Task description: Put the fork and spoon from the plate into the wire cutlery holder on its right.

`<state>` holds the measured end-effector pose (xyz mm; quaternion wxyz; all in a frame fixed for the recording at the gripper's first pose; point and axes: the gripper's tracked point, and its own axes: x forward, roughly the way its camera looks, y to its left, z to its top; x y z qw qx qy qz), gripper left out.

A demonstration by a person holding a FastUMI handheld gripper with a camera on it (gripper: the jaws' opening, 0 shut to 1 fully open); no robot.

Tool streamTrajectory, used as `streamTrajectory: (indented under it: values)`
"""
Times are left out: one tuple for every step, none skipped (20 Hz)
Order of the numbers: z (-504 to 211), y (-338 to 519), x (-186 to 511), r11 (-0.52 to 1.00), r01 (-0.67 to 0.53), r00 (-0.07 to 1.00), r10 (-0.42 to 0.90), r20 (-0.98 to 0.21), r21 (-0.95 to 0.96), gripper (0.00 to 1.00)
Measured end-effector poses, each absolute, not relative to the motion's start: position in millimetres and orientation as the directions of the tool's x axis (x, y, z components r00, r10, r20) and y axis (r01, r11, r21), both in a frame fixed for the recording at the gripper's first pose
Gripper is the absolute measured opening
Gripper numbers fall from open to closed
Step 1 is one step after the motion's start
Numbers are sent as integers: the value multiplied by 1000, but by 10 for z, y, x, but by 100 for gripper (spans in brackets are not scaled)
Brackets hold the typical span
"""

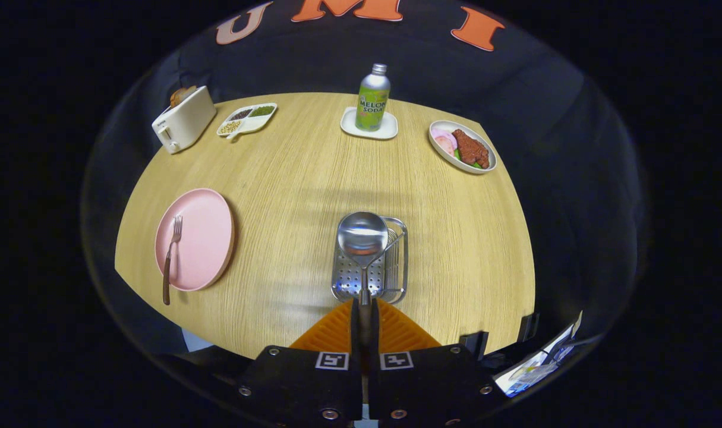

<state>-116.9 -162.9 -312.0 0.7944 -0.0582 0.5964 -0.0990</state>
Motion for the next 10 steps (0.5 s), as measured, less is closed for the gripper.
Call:
streamTrajectory:
  values:
    - [-3143, -1657, -1194, 975, 89, 249, -222, -943, -206, 5]
    - [-3157, -1687, -1212, 976, 83, 228, -217, -949, -203, 5]
    - [-3167, -1713, -1228, 976, 76, 211, -215, -954, -203, 5]
    - [-3174, -1741, -1224, 977, 67, 198, -212, -957, -203, 5]
    - [-3183, -1770, -1231, 978, 61, 182, -210, -961, -202, 5]
    - [-3183, -1784, -1227, 978, 61, 168, -207, -964, -199, 5]
    - [-3202, -1782, -1233, 979, 59, 150, -202, -968, -195, 5]
    - [-3211, -1782, -1226, 980, 57, 135, -197, -971, -191, 5]
    - [-3231, -1790, -1231, 981, 51, 122, -192, -974, -187, 5]
    - [-3241, -1784, -1223, 982, 45, 113, -187, -976, -183, 5]
